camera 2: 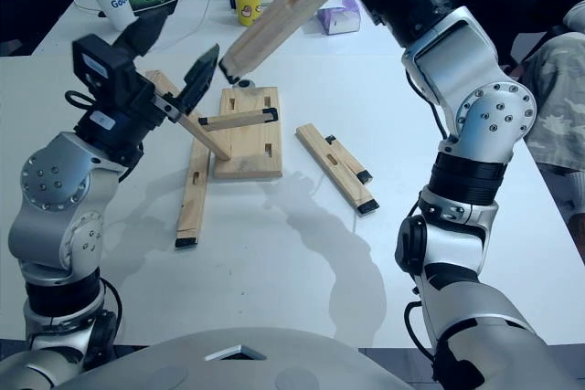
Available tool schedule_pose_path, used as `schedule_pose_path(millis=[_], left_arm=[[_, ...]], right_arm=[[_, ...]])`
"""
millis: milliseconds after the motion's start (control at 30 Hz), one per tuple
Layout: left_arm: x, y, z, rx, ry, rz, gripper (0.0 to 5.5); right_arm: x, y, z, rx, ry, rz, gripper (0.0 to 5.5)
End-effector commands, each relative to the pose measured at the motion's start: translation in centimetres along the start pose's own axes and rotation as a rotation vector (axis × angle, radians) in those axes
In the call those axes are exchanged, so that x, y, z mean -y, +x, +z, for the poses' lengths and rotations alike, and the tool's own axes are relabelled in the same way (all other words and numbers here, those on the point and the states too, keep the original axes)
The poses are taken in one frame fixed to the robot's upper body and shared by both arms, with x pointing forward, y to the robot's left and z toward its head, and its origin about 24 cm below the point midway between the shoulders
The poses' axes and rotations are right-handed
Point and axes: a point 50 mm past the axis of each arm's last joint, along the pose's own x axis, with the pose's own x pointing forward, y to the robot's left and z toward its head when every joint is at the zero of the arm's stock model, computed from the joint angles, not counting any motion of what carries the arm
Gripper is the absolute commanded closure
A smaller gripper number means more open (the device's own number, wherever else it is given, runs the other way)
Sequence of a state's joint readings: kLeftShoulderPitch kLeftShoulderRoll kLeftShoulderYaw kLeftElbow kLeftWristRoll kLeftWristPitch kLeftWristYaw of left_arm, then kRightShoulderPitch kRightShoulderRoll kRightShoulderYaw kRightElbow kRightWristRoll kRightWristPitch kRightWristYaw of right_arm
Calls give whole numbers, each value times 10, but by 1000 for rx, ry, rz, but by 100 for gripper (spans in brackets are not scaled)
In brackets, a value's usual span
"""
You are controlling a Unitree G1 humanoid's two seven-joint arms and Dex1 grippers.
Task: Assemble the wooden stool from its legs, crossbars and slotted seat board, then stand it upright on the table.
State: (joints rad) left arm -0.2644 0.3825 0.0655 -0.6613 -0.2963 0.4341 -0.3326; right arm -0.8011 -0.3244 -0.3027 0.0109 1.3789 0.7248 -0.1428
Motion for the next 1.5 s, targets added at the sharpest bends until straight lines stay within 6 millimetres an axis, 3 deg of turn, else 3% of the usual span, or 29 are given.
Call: schedule_pose_path(millis=[33,167,333,400,500,833,1167,1500], left_arm=[[-10,1,11,68,-76,82,204],[-24,0,14,75,-72,158,204],[-62,-8,32,186,-296,379,204],[-70,-15,23,108,-367,452,204],[-60,-19,11,-12,-406,415,204],[-50,-39,-6,-111,-602,430,204],[-29,-33,-16,-188,-719,317,204],[-13,-33,-48,-381,-589,393,204]], right_arm=[[10,0,5,42,-112,-71,447],[15,-4,-9,4,-213,-107,447],[29,-14,-27,16,-305,-231,447],[30,-17,-33,33,-344,-264,447],[26,-18,-39,43,-406,-257,447],[33,-25,-42,58,-439,-339,447],[31,-29,-44,64,-456,-344,447],[28,-27,-48,56,-461,-325,447]])
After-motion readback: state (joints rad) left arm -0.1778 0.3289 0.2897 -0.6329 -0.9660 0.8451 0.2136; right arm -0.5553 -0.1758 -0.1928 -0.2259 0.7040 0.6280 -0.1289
